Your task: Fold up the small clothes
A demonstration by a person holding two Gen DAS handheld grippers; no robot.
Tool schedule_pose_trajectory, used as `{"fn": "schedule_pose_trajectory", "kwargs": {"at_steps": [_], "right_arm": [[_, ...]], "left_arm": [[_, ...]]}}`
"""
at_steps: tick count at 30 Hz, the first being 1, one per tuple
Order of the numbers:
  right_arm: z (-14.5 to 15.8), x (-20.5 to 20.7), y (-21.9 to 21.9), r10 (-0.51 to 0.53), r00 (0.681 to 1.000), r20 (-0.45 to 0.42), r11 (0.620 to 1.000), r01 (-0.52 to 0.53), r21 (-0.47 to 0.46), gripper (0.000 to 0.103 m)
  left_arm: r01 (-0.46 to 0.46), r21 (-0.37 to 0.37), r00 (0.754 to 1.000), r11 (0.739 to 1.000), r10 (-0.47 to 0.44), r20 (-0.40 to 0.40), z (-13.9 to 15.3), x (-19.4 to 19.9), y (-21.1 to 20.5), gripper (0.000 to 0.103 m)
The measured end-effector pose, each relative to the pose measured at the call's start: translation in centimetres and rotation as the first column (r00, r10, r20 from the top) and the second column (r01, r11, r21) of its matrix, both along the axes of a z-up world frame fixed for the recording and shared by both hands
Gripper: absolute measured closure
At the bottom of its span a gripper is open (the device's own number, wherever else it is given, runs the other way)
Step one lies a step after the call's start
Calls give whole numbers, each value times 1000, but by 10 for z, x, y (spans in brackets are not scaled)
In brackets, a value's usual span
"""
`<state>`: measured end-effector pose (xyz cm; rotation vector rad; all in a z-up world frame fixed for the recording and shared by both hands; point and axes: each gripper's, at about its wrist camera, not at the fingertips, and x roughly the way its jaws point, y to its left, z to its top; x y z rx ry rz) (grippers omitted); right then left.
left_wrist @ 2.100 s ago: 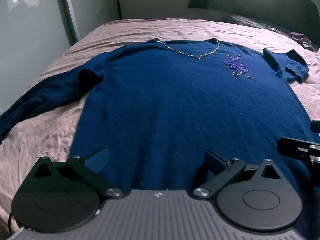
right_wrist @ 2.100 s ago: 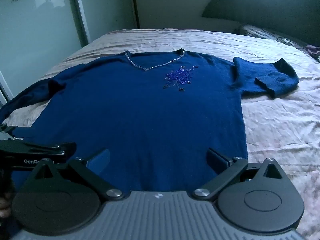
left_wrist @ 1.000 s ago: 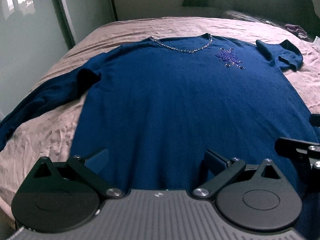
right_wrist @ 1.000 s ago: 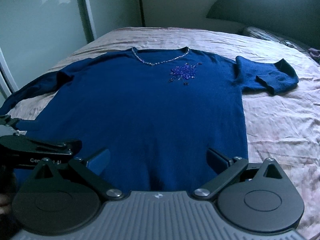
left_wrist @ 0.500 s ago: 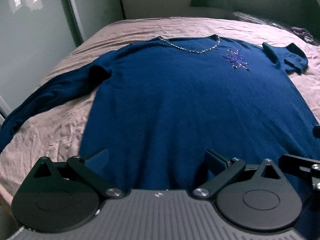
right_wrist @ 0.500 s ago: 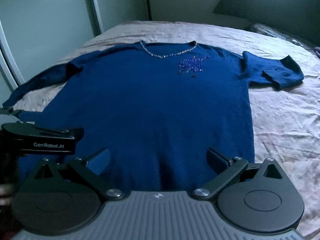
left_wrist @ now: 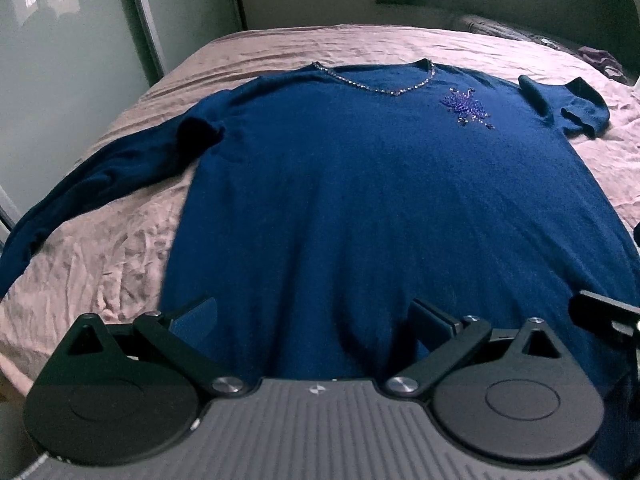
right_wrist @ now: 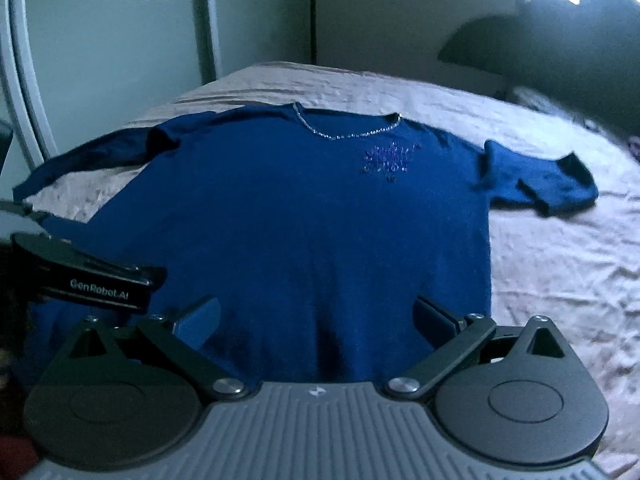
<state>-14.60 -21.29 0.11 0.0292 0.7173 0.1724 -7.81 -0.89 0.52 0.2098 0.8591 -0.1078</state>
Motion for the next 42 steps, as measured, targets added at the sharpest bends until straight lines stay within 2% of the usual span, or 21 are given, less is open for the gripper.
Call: {"fn": "schedule_pose_trajectory", "kwargs": {"at_steps": [6,13,19,22,24,26,30,33,42], "right_arm": [[0,-2,-2,22,999,-34,999,-20,37,0],[-3,1,-3,24,998,-63,997,-19,69,0],[6,-7,-9,21,999,44,996,-24,80,0],[8,-7,-5,58,993,107,998,-61,19,0],[4,-6,5,130,985,112,990,-123,-70,0],[0,-5,11,154,982,113,983,-140,-120,0],[4,2,-2,133,986,100,991,-131,-28,0],[9,6,-18,102,987,121,993,-108,42,0],[3,27,-51,45,988,149,997,-54,53,0]], "left_arm": [[20,-8,999,1000,-20,-26,0,1,-2,0],[20,11,1000,1000,-20,-16,-1,3,-5,0],[21,18,1000,1000,-21,-9,0,8,-8,0],[25,25,1000,999,-25,4,1,11,-10,0],[26,33,1000,999,-26,10,1,14,-12,0],[26,37,1000,999,-26,12,1,18,-14,1],[28,40,999,999,-29,17,1,26,-18,0],[31,41,999,999,-32,16,0,33,-22,1],[89,29,994,996,-91,58,6,45,-44,2]]}}
